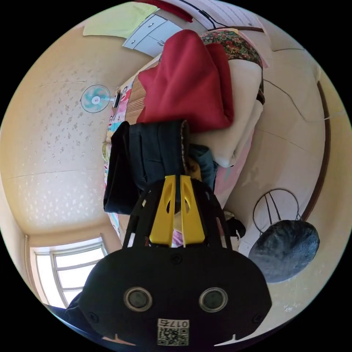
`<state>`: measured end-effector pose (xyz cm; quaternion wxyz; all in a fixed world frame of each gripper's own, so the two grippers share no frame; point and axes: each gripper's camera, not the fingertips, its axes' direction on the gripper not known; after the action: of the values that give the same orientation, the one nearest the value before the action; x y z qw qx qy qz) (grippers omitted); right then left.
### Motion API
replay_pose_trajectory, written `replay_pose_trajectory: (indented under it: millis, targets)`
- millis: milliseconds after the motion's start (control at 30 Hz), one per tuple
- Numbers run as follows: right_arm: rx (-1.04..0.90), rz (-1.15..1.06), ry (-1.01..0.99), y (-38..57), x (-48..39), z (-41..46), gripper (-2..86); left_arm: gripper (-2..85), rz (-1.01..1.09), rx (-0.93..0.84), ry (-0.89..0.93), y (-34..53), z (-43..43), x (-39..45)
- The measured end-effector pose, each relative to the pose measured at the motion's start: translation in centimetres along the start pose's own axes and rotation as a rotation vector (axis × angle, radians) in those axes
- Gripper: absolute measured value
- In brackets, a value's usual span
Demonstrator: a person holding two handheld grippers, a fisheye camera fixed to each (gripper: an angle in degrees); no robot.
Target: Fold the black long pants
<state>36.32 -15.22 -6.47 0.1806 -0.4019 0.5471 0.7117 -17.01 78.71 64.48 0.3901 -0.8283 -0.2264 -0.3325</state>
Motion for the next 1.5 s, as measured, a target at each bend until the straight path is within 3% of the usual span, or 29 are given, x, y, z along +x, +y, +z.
replay_pose_trajectory:
  millis: [100, 300, 467, 567, 667, 700, 800, 1033, 1200, 1367, 1433, 1500]
  targets:
    - [0.026, 0.027, -0.05, 1.3, -0.6, 0.8, 5.6, -1.0, 0.024, 0.011, 0.002, -0.2, 0.5, 0.7]
    - [0.075, 0.094, 0.081, 3.6, -2.2, 1.7, 9.4, -1.0, 0.096, 0.033, -0.026, -0.2, 1.4, 2.8]
    - [-0.068, 0.085, -0.074, 4.4, -1.8, 5.6, 10.8, -1.0, 0.077, 0.014, -0.013, 1.6, 3.2, 1.9]
    - [-0.112, 0.106, -0.178, 5.9, -1.7, 7.1, 9.4, -0.9, 0.039, -0.002, -0.004, 3.4, 4.3, 0.6]
    - [-0.026, 0.026, -0.635, 7.5, -3.0, 6.5, 4.6, -0.8, 0.018, 0.0, 0.008, 5.3, 4.6, -0.1]
    - [-0.025, 0.014, -0.7, 7.5, -3.6, 6.5, 4.0, -0.7, 0.028, 0.001, 0.001, 5.9, 4.6, -0.1]
    - [-0.11, -0.15, -0.794, 7.1, -9.9, 6.4, 2.1, 0.5, 0.067, 0.006, -0.038, 7.3, 4.5, 0.8]
    - [-0.379, -0.863, -0.459, 17.2, -33.7, 5.3, 0.4, 6.5, 0.398, 0.003, -0.034, 9.2, 5.6, 10.7]
    - [-0.473, -1.065, -0.754, 26.4, -41.8, 2.8, 0.3, 12.9, 0.72, 0.1, -0.229, 13.3, 7.3, 22.0]
    - [-0.658, -1.287, -0.982, 36.9, -47.6, 0.5, 0.4, 18.1, 0.906, 0.241, -0.313, 18.4, 8.0, 28.5]
    - [-0.719, -1.344, -1.028, 41.6, -49.3, -0.2, 0.5, 17.1, 0.938, 0.356, -0.353, 21.0, 7.4, 29.8]
    - [-0.743, -1.376, -0.998, 43.9, -49.9, -0.7, 0.7, 6.4, 0.901, 0.652, -0.397, 25.3, 4.4, 30.0]
